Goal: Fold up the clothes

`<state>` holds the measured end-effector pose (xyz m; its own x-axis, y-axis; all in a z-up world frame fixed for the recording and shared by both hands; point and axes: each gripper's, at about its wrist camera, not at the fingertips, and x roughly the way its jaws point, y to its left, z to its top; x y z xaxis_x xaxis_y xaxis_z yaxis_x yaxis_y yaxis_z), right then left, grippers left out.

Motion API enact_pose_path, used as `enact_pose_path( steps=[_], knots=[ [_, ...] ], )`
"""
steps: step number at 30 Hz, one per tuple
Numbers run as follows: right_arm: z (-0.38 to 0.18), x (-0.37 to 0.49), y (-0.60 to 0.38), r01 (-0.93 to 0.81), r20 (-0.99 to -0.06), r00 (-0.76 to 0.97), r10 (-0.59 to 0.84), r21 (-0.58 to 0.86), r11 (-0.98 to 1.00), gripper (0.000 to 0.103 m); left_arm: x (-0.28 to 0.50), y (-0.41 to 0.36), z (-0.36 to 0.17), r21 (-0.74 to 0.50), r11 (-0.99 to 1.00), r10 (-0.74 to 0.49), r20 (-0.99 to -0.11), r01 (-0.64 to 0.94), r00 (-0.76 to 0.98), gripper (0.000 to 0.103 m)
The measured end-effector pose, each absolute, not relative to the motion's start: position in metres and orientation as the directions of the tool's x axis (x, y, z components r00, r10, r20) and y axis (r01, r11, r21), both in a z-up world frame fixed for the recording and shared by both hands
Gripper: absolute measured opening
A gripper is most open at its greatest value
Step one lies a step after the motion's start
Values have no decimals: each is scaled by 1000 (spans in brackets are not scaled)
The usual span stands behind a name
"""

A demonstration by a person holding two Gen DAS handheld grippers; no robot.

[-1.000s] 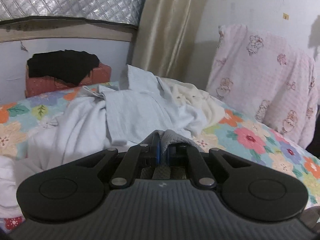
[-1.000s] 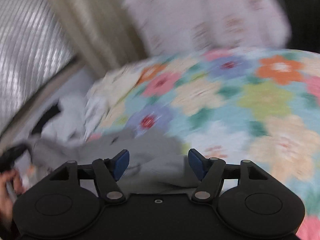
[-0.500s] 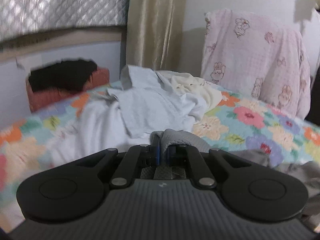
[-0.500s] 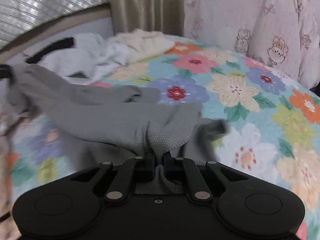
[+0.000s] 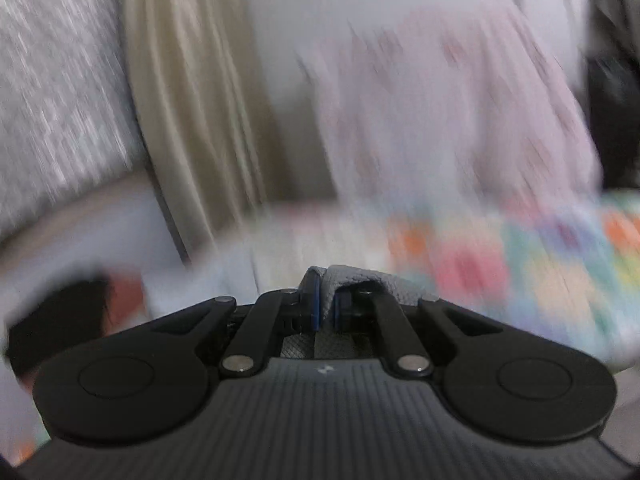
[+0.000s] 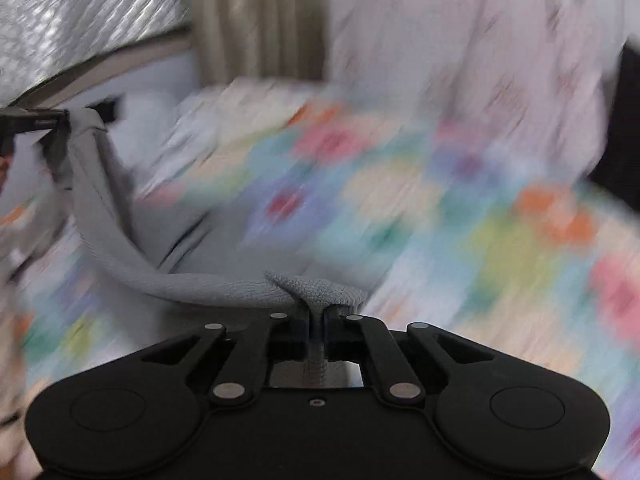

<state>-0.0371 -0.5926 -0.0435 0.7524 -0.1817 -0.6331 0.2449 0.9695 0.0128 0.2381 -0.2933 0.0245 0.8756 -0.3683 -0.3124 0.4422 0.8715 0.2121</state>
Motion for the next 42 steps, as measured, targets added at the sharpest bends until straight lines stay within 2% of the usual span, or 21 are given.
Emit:
enact_pose_path(
  steps=[2, 3, 4, 5, 6, 7, 9, 11, 14, 18, 21, 23, 26, 31, 34, 35, 36, 37, 38, 39, 42],
  knots=[
    [-11, -20, -627, 378, -545, 768, -337, -39, 925, 6, 251, -347, 55, 179, 892, -380, -199, 415, 903, 10],
    [2, -14, -641, 439, -499, 763, -411, -68, 896, 6, 259, -373, 60, 185, 882, -392, -223, 433, 893, 28],
    [13, -10, -654, 499, -454, 750, -481, -90, 862, 6, 267, -399, 65, 191, 872, -402, -249, 452, 881, 66],
    [16, -8, -668, 552, -429, 734, -526, -74, 830, 9, 271, -419, 55, 212, 859, -397, -302, 467, 867, 80],
    [17, -6, -681, 599, -417, 717, -559, -40, 799, 16, 276, -438, 45, 232, 845, -389, -353, 483, 851, 84],
    [11, -6, -694, 640, -435, 689, -580, -10, 768, 17, 280, -458, 35, 250, 830, -379, -404, 499, 833, 82],
    [-10, -7, -711, 701, -503, 625, -597, 24, 713, 39, 276, -477, 9, 249, 802, -378, -491, 542, 785, 82],
    [-37, -17, -711, 729, -564, 573, -594, 19, 684, 42, 261, -476, -20, 211, 779, -398, -563, 591, 725, 82],
    [-79, -50, -691, 721, -643, 562, -520, 72, 689, 52, 219, -443, -64, 155, 732, -457, -611, 663, 647, 82],
    [-135, -97, -663, 712, -726, 557, -402, 169, 682, 52, 186, -379, -113, 75, 721, -482, -660, 689, 576, 82],
    [-152, -107, -657, 731, -801, 494, -337, 173, 660, 52, 174, -330, -138, -70, 758, -510, -685, 649, 521, 82],
    [-142, -116, -656, 726, -786, 521, -332, 204, 657, 53, 169, -292, -154, -210, 778, -549, -686, 593, 477, 82],
    [-136, -136, -656, 739, -759, 564, -325, 288, 610, 63, 174, -263, -167, -378, 765, -602, -706, 521, 373, 80],
    [-160, -151, -651, 745, -797, 562, -221, 372, 553, 63, 179, -277, -180, -437, 729, -649, -685, 526, 331, 80],
    [-170, -141, -646, 730, -808, 550, -214, 340, 592, 64, 177, -297, -193, -452, 689, -677, -680, 566, 280, 80],
    [-174, -137, -645, 724, -811, 545, -213, 328, 606, 62, 176, -305, -199, -455, 680, -682, -680, 575, 269, 80],
    [-177, -133, -643, 718, -814, 541, -213, 315, 620, 29, 175, -310, -202, -442, 684, -678, -678, 581, 283, 74],
    [-176, -128, -641, 710, -808, 537, -242, 278, 647, 6, 173, -314, -205, -428, 688, -674, -676, 587, 298, 66],
    [-168, -125, -636, 724, -788, 521, -327, 206, 658, 9, 170, -317, -204, -400, 691, -669, -671, 602, 321, 47],
    [-158, -124, -631, 751, -753, 497, -432, 123, 649, 9, 167, -318, -201, -382, 688, -668, -665, 617, 333, 38],
    [-133, -120, -602, 806, -551, 332, -766, -256, 534, 9, 158, -316, -188, -342, 675, -678, -637, 654, 366, 37]
  ],
)
